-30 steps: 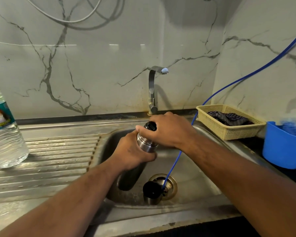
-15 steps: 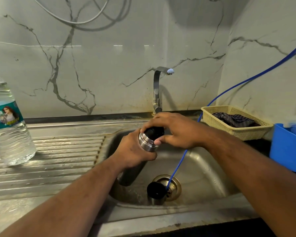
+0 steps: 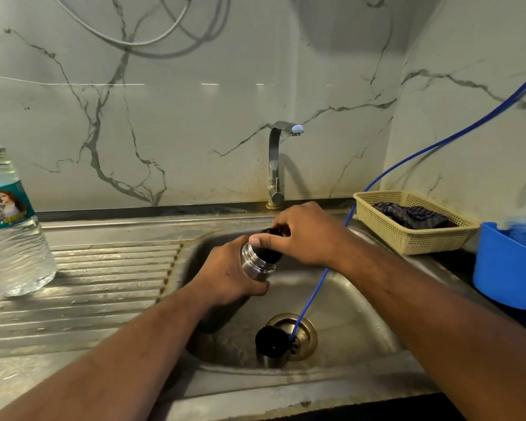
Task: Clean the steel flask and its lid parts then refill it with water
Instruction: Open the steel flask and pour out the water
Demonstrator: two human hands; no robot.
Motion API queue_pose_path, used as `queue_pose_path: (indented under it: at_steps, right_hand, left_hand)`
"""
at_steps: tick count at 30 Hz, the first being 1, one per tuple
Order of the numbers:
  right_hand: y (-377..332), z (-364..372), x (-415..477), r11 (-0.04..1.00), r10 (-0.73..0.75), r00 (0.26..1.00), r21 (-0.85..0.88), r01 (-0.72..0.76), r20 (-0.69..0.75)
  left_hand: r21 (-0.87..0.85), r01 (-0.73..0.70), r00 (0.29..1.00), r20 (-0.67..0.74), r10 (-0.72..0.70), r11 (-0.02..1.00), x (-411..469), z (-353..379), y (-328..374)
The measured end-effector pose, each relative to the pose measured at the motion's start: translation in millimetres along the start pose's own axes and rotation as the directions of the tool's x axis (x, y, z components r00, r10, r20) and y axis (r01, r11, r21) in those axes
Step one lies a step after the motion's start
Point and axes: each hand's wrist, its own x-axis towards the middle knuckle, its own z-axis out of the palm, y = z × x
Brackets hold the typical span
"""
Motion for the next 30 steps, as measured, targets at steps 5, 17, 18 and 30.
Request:
queue_pose_path:
  at_steps: [5, 17, 18, 30]
  right_hand:
    - [1.5, -5.3, -0.1, 0.993, -0.119, 0.992, 0.014, 0.119, 0.045]
    - [-7.1, -0.3, -3.0, 0.993, 0.076, 0.997, -0.089, -0.078, -0.027]
    - [-8.8, 2.8, -3.5, 0.985, 0.097, 0.995, -0.141, -0.099, -0.019]
    - [12.3, -9.8, -0.9, 0.961, -0.272, 0.951, 0.101, 0.259, 0.146]
  left_hand:
    - [0.006, 0.011, 1.000, 0.001, -0.011, 1.000, 1.1, -0.7, -2.7]
    - [-0.017, 0.040, 0.999, 0.018, -0.040, 0.999, 0.0, 2.2, 1.5]
    - [-0.015, 0.047, 0.999, 0.023, -0.046, 0.999, -0.9, 2.4, 2.2]
    - [-0.044, 0.001, 1.000, -0.001, -0.001, 0.999, 0.6, -1.2, -3.4]
